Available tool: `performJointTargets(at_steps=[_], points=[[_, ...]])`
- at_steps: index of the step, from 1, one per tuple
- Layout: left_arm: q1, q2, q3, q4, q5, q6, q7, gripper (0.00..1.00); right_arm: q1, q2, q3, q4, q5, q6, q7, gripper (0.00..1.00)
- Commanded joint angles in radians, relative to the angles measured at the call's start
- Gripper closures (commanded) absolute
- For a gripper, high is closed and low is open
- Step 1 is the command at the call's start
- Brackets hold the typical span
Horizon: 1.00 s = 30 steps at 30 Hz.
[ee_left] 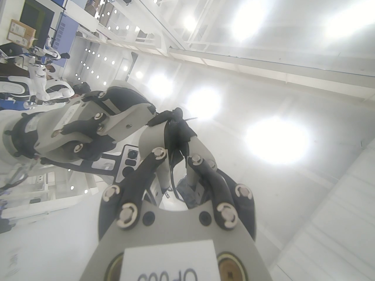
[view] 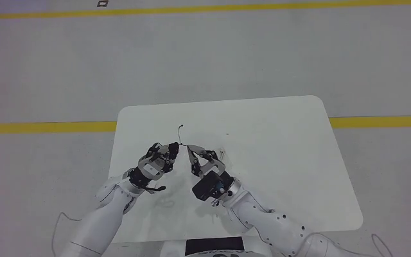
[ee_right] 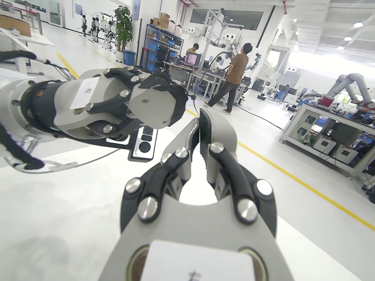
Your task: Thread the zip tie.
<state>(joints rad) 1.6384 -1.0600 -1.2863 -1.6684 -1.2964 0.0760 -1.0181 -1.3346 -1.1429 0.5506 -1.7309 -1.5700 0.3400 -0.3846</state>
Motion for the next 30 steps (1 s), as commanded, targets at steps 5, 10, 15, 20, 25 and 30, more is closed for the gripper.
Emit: performJointTargets(at_steps=[5,10,15,20,25,30], points=[[0.000,0.000,0.000,0.000,0.000,0.000,0.000,1.00,-0.011,0.007,0.012,-0.004,0.000,0.000,0.003,1.00],[0.000,0.000,0.000,0.000,0.000,0.000,0.000,1.00,-0.020,0.012,0.021,-0.008,0.000,0.000,0.005,1.00],[0.000,0.000,0.000,0.000,0.000,0.000,0.000,1.00,-0.027,0.017,0.027,-0.011,0.000,0.000,0.011,1.00],[0.000,0.000,0.000,0.000,0.000,0.000,0.000,1.00,-0.034,0.020,0.033,-0.016,0.000,0.000,0.016,1.00],[0.000,0.000,0.000,0.000,0.000,0.000,0.000,1.00,-0.040,0.022,0.039,-0.018,0.000,0.000,0.022,1.00],[0.000,0.000,0.000,0.000,0.000,0.000,0.000,1.00,-0.042,0.022,0.039,-0.017,0.000,0.000,0.030,1.00]])
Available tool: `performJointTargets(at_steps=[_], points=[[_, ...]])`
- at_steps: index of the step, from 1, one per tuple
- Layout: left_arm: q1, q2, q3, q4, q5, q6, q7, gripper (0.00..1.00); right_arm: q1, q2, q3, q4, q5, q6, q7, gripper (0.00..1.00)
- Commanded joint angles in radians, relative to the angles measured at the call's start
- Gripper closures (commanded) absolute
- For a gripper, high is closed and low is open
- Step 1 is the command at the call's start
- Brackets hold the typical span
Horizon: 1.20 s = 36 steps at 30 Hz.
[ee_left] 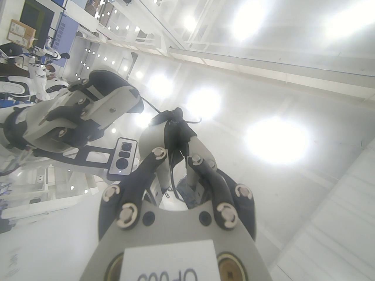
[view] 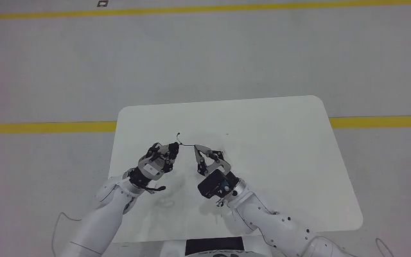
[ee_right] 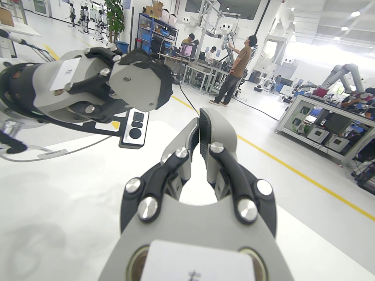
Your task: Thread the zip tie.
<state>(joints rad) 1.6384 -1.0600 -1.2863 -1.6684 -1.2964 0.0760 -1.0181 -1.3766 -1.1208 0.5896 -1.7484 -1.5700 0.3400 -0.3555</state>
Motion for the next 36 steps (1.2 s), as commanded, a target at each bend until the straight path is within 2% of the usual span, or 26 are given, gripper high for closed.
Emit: performJointTargets(at_steps=[1,21,36], points=[[0.000,0.000,0.000,0.000,0.000,0.000,0.000,1.00,0.000,0.000,0.000,0.000,0.000,0.000,0.002,1.00],[0.000,0.000,0.000,0.000,0.000,0.000,0.000,1.00,-0.002,0.004,0.002,-0.002,0.000,0.000,0.004,1.00],[0.000,0.000,0.000,0.000,0.000,0.000,0.000,1.00,-0.029,0.016,0.013,-0.005,0.000,0.000,0.001,1.00]])
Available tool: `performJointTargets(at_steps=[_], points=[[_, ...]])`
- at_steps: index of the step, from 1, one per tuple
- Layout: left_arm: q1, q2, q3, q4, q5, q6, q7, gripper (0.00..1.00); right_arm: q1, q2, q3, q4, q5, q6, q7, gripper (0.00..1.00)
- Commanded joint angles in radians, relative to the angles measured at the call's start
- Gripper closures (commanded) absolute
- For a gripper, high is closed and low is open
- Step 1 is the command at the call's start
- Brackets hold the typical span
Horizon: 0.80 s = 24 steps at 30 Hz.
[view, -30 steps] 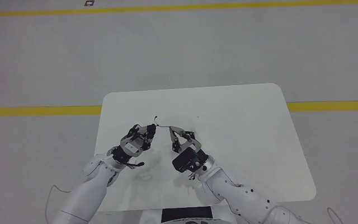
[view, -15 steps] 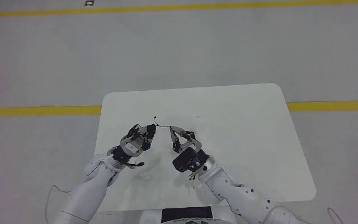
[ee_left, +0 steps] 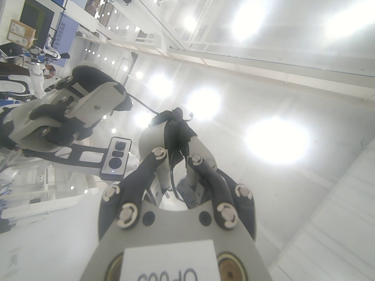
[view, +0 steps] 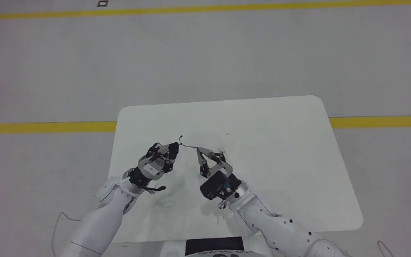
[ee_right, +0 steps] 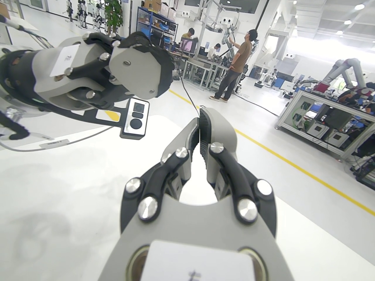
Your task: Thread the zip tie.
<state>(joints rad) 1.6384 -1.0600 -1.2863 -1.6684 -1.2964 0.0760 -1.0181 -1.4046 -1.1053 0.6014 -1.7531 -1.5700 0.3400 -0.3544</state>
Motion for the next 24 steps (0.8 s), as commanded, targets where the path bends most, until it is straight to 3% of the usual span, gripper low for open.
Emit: performJointTargets(at_steps=[1,24], points=[[0.000,0.000,0.000,0.000,0.000,0.000,0.000,1.00,-0.003,0.001,0.002,0.000,0.000,0.000,0.000,1.00],[0.000,0.000,0.000,0.000,0.000,0.000,0.000,1.00,-0.006,0.002,-0.004,0.018,0.000,0.000,0.007,1.00]])
